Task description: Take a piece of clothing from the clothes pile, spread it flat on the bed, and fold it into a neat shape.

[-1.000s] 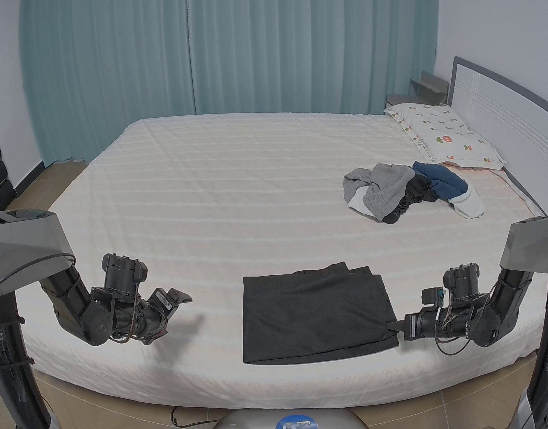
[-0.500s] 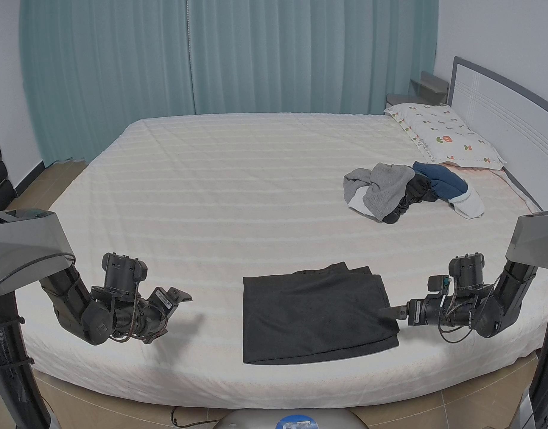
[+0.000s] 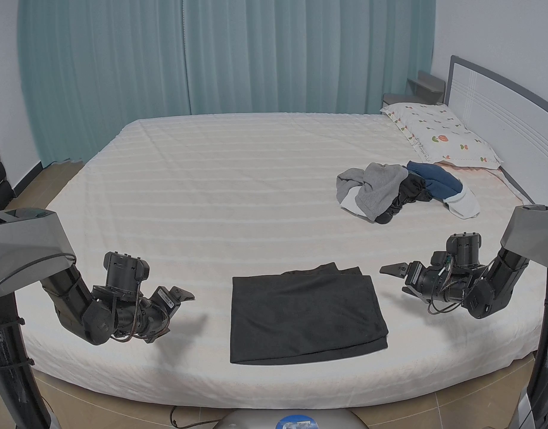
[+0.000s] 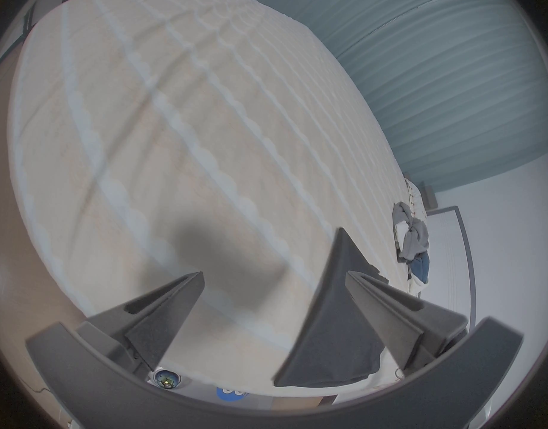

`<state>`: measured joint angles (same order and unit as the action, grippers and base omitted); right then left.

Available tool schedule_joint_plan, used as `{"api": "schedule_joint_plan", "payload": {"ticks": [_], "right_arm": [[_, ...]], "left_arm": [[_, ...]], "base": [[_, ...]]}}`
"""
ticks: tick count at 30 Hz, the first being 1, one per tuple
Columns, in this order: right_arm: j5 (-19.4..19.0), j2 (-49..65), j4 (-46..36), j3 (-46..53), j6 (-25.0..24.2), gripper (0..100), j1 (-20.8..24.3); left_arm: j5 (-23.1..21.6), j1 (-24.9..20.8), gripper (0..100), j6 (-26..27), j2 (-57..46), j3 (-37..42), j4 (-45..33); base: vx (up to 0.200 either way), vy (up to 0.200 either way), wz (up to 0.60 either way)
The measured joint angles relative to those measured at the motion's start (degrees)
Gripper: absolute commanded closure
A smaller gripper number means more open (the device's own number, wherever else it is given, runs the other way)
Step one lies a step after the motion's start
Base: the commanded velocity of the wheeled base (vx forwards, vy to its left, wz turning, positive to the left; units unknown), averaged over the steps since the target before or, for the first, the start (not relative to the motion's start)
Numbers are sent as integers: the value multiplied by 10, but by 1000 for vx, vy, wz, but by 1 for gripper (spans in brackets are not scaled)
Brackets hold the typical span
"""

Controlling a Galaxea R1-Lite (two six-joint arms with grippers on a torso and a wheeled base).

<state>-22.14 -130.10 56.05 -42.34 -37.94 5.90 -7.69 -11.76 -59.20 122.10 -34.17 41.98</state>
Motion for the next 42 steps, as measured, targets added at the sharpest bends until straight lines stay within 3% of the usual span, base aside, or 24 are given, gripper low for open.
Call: {"api": "schedule_joint_plan", "payload": {"ticks": [9,18,24,29,36,42], "right_arm": [[-4,-55,1,-51,-73,0,-3],[3,-79,19,-56,-78,0,2],[4,-88,21,-58,-77,0,4],[4,-91,33,-55,-75,0,5],[4,-96,53,-47,-74,0,5],[7,-99,60,-44,-74,0,10]], "left_arm": [[1,-8,0,-1,0,-8,0],[4,-32,0,8,10,-18,4],[12,-40,0,79,31,-21,33],[13,-39,0,184,57,-9,105],[10,-38,0,218,105,12,233],[7,-38,0,228,134,28,266]], "base": [[0,-89,0],[0,0,0],[0,0,0],[0,0,0],[0,0,0],[0,0,0]]}}
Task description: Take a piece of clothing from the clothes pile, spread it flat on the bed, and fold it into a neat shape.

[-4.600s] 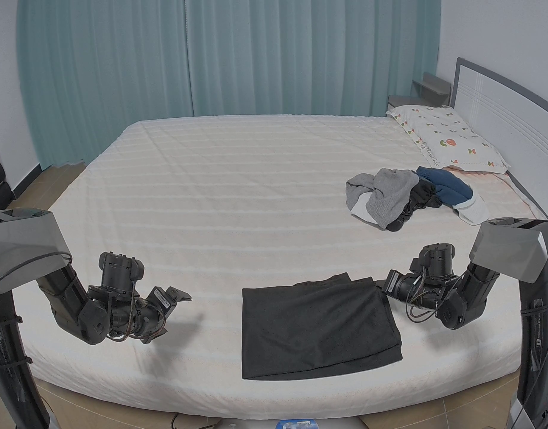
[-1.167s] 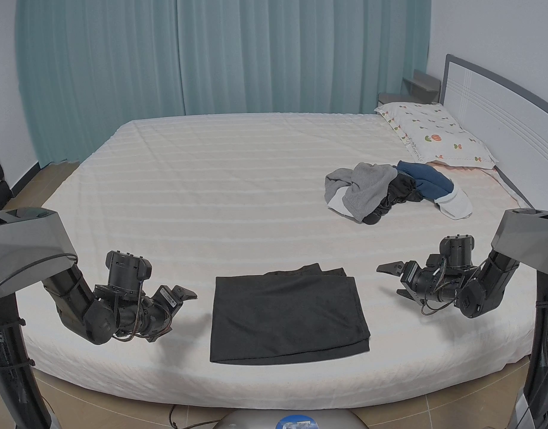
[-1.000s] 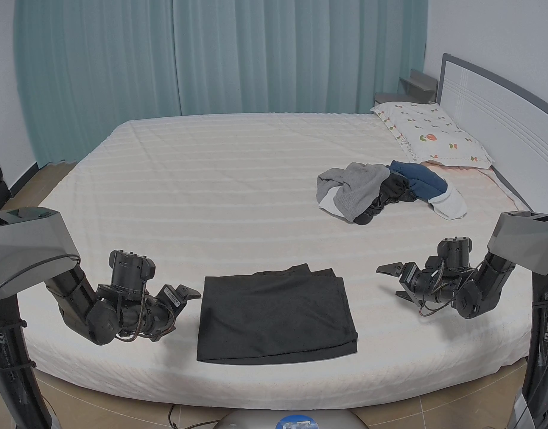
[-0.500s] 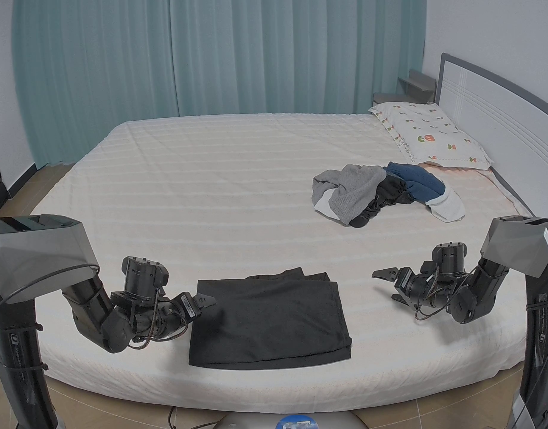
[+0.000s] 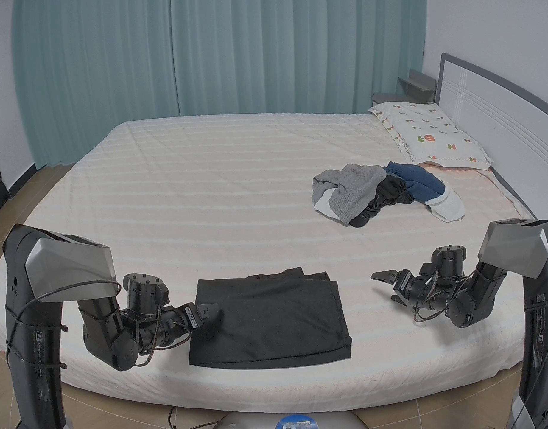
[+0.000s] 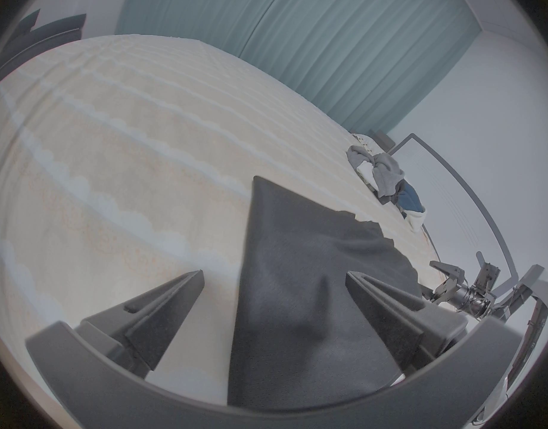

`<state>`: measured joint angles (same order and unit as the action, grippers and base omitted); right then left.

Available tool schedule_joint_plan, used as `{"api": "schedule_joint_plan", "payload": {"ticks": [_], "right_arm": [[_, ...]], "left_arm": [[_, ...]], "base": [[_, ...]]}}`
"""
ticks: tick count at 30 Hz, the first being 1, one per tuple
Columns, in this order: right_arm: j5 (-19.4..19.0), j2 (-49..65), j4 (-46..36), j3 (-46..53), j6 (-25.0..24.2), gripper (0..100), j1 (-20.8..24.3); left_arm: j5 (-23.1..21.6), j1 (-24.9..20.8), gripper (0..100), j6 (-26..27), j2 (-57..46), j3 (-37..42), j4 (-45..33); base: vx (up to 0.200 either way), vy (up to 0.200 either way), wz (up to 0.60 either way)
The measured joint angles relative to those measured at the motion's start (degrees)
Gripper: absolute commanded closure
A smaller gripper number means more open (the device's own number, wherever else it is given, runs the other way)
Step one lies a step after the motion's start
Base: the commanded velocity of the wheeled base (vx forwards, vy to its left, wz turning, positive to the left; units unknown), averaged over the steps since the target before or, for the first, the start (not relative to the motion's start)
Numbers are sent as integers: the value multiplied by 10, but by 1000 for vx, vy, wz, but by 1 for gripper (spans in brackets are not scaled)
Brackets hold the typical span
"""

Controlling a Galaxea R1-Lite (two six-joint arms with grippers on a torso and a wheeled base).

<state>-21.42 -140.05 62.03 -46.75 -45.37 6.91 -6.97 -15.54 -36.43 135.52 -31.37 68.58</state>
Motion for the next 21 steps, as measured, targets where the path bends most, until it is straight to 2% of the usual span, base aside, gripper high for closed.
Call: {"api": "schedule_joint_plan", "payload": {"ticks": [14,15,21], "right_arm": [[5,-5,3,0,1,0,2],[5,-5,3,0,1,0,2],[5,-5,3,1,1,0,2]], "left_arm": [[15,-14,0,-12,23,-13,5],[15,-14,100,-14,24,-14,5],[15,-16,100,-29,26,-15,11]], "base": [[0,0,0],[0,0,0],[0,0,0]]}}
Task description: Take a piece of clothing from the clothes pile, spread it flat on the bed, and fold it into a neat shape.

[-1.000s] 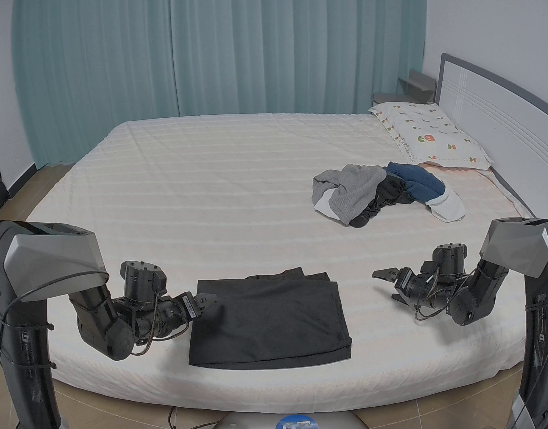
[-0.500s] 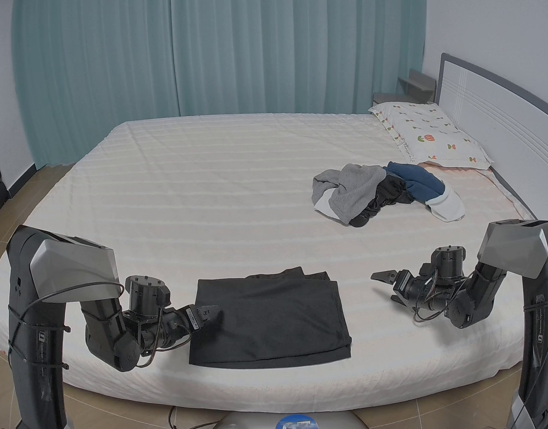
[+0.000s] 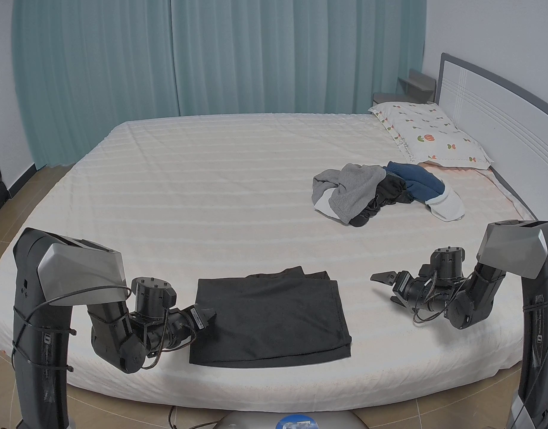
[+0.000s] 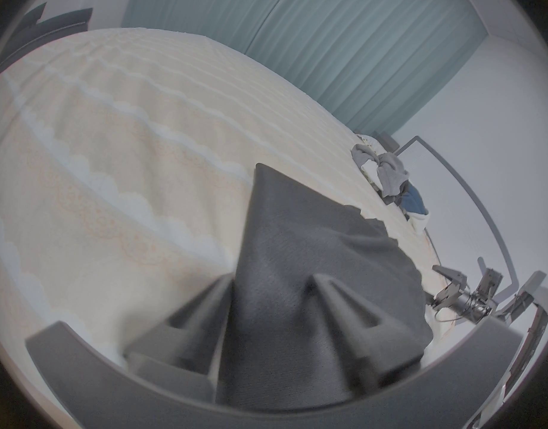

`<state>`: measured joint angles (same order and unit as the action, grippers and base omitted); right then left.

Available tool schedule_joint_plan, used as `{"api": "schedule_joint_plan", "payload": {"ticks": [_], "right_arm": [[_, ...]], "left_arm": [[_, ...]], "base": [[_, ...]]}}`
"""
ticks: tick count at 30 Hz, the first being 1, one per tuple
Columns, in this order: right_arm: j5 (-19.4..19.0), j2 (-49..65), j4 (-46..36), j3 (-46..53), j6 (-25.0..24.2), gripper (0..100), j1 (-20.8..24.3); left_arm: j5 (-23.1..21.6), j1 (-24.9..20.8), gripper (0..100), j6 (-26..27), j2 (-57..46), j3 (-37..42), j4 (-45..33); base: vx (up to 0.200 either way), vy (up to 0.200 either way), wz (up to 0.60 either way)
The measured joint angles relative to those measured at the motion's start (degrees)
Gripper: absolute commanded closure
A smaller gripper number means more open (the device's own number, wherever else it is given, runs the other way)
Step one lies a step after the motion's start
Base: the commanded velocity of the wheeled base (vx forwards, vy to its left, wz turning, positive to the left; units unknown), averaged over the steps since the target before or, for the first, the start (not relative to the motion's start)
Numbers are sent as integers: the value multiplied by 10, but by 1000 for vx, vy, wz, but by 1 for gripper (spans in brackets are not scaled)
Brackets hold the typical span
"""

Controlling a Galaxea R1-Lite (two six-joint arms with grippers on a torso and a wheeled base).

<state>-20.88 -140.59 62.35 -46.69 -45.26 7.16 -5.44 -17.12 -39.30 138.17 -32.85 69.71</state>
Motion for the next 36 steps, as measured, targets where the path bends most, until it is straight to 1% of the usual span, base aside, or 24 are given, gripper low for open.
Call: {"api": "schedule_joint_plan", "payload": {"ticks": [7,14,26,30,34,36], "right_arm": [[0,0,0,0,0,0,0],[0,0,0,1,1,0,0],[0,0,-1,1,6,0,0],[0,0,-2,1,5,0,0],[0,0,-2,1,5,0,0],[0,0,-3,1,5,0,0]], "left_arm": [[10,0,100,-23,0,11,27],[28,4,100,-25,-1,19,28],[31,8,100,-26,-2,22,29],[31,8,100,-43,-5,23,29],[31,8,100,-69,-13,23,28],[30,10,100,-71,-16,25,28]], "base": [[0,0,0],[0,0,0],[0,0,0],[0,0,0],[0,200,0],[0,200,0]]}}
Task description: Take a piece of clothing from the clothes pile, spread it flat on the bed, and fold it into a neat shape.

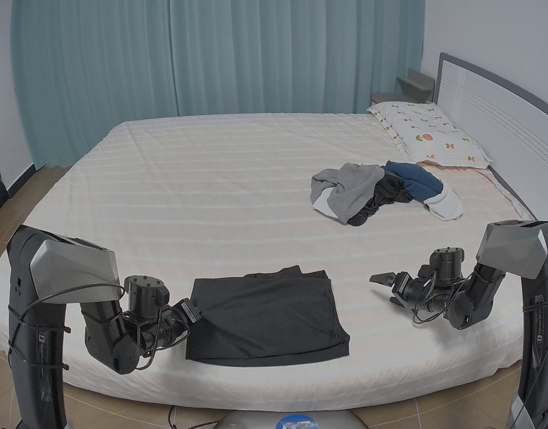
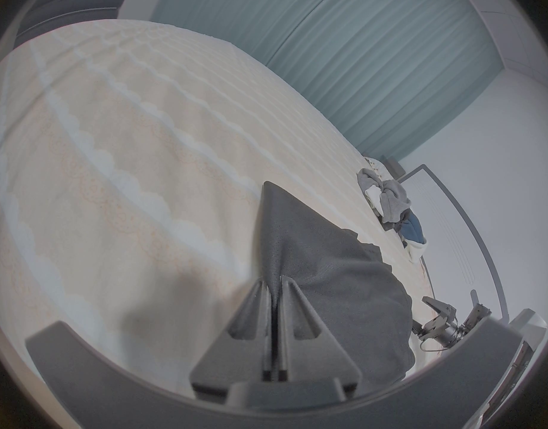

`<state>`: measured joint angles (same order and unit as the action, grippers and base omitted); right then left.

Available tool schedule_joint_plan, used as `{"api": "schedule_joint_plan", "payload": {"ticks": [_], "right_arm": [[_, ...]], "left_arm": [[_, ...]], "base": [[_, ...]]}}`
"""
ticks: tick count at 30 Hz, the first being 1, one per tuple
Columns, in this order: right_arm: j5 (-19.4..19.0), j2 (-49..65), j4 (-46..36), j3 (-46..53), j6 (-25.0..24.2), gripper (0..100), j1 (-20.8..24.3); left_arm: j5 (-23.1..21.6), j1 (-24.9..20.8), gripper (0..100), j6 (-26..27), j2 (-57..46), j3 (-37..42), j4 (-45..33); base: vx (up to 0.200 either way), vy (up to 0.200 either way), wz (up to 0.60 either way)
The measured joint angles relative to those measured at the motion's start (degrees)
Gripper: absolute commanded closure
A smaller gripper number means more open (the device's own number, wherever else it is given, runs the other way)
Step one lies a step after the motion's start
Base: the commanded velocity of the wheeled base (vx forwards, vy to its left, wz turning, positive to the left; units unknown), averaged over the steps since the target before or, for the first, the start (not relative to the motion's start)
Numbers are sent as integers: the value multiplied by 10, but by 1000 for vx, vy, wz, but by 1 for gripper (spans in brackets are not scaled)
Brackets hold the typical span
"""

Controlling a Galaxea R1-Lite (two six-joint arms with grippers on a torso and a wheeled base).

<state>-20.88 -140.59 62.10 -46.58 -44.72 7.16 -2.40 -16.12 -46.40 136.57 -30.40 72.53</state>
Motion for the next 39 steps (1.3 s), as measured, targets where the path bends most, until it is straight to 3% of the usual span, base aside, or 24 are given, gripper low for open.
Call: {"api": "schedule_joint_plan", "payload": {"ticks": [39], "right_arm": [[1,2,-3,3,1,0,0]], "left_arm": [[1,7,100,2,-6,7,-5]], "base": [[0,200,0]]}}
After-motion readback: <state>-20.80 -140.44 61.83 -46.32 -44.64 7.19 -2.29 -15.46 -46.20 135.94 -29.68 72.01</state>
